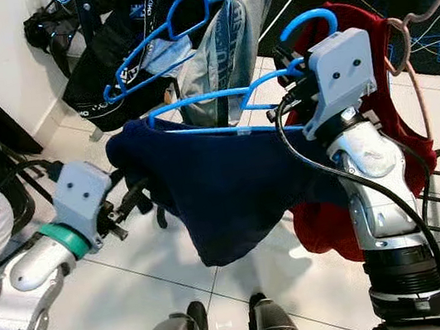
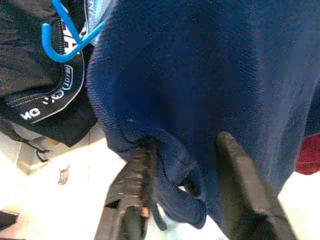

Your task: Hang hanger

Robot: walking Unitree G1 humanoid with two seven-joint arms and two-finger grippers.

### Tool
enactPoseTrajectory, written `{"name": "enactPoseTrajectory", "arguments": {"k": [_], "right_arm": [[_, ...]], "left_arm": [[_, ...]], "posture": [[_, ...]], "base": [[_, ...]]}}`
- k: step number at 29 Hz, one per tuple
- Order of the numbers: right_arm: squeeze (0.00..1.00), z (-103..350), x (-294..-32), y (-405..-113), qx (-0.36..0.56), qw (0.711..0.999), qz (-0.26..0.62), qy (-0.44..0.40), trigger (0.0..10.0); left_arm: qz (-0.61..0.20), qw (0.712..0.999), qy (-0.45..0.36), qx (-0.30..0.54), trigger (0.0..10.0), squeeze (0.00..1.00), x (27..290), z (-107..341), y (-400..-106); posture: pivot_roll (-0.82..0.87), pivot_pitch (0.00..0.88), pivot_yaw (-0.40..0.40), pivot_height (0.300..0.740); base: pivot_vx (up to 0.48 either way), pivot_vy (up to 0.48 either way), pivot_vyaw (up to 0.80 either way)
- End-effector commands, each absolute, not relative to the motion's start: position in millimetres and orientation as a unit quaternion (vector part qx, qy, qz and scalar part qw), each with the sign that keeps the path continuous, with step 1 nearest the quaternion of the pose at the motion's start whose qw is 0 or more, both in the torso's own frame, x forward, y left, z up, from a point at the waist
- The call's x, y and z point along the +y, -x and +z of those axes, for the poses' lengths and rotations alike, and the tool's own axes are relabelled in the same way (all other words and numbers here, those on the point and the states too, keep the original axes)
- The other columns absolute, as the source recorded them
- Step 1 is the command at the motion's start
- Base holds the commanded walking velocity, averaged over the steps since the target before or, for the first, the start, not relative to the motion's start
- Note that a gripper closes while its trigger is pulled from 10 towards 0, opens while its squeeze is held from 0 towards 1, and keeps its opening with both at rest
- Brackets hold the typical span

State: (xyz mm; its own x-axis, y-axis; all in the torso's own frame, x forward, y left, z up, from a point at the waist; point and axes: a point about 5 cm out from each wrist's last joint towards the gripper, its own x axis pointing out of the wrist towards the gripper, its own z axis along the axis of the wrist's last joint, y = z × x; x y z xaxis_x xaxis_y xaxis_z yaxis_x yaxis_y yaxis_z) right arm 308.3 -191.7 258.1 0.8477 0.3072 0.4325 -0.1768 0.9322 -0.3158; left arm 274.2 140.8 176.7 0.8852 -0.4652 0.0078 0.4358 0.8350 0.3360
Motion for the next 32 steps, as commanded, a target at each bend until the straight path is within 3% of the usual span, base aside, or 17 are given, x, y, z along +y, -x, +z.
{"name": "enactPoseTrajectory", "arguments": {"k": [1, 6, 7, 15, 24, 32], "right_arm": [[0.0, 260.4, -194.9, -306.8, -0.254, 0.95, 0.123, 0.136, 10.0], [0.0, 260.4, -196.1, -307.9, -0.253, 0.95, 0.123, 0.139, 10.0], [0.0, 260.2, -195.9, -308.2, -0.252, 0.95, 0.123, 0.139, 10.0], [0.0, 260.9, -195.2, -308.1, -0.253, 0.949, 0.126, 0.139, 10.0], [0.0, 261.9, -193.1, -307.8, -0.255, 0.948, 0.13, 0.141, 10.0], [0.0, 261.7, -194.5, -308.0, -0.254, 0.948, 0.13, 0.143, 10.0]], "left_arm": [[-0.221, 0.961, -0.161, -0.049, 10.0, 1.0, 149.8, 179.4, -271.8], [-0.167, 0.969, -0.155, -0.099, 10.0, 1.0, 166.0, 202.3, -272.8], [-0.153, 0.969, -0.155, -0.118, 10.0, 0.0, 168.7, 211.2, -272.8], [-0.158, 0.966, -0.151, -0.138, 10.0, 0.0, 162.3, 221.2, -275.2], [-0.244, 0.952, -0.131, -0.132, 10.0, 0.0, 132.7, 218.3, -273.4], [-0.264, 0.95, -0.115, -0.117, 9.9, 0.0, 133.5, 217.0, -267.2]], "posture": [[-0.07, 0.183, 0.105, 0.74], [-0.06, 0.183, 0.104, 0.74], [-0.06, 0.183, 0.103, 0.74], [-0.07, 0.181, 0.1, 0.74], [-0.08, 0.179, 0.101, 0.74], [-0.07, 0.183, 0.098, 0.74]], "base": [[0.0, 0.0, 0.0], [0.0, 0.0, 0.0], [0.0, 0.0, 0.0], [0.0, 0.0, 0.0], [0.0, 0.0, 0.0], [0.0, 0.0, 0.0]]}}
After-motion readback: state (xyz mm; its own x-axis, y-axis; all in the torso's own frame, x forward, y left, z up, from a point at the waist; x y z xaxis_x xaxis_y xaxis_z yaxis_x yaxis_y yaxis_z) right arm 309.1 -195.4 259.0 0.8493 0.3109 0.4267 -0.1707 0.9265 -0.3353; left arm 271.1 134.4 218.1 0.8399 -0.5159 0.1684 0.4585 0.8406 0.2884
